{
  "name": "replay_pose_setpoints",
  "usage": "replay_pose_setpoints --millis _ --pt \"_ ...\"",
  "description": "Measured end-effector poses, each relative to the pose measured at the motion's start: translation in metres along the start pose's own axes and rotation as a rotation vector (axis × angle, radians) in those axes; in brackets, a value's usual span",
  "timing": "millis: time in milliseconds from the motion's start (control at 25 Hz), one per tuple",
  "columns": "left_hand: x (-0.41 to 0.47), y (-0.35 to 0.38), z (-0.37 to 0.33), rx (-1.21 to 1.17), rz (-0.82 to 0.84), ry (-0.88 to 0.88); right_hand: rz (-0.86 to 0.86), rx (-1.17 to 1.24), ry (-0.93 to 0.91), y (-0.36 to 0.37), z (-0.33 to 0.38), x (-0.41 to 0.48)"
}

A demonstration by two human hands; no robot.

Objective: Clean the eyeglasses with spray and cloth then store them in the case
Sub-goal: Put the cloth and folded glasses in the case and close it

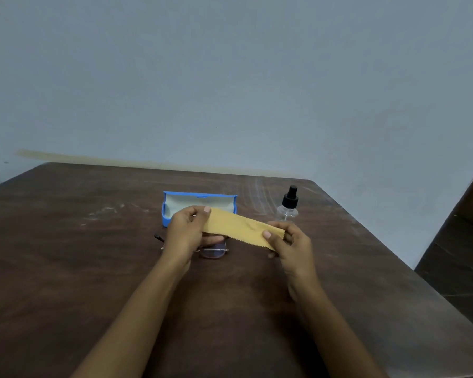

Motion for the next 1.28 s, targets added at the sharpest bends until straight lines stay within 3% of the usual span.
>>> replay_pose_setpoints --millis 200,320,680,960,1280 --pt "0.02 -0.035 -0.01 0.013 -0.055 -0.006 0.048 0.001 0.039 0.03 0.008 0.021" --pt "0.028 -0.049 -0.016 -0.036 0.011 -0.051 0.034 0.011 0.121 0.049 0.01 0.034" --pt "0.073 -0.071 -0.009 0.295 -0.192 -0.005 -0.03 -0.04 0.301 0.079 0.009 0.074" --pt "0.093 -0.076 -0.002 0.482 -0.371 0.018 -0.076 -0.354 0.267 0.087 0.006 0.091" --pt "0.096 -0.07 0.005 0.624 -0.416 0.191 -0.242 -0.504 0.125 0.094 -0.005 0.085"
Point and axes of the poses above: each hand's wrist, its own x-axis towards the middle knuckle, its own y-axis out of the palm, z = x × y, the point moved 1 cm from there along x, towards the middle knuckle
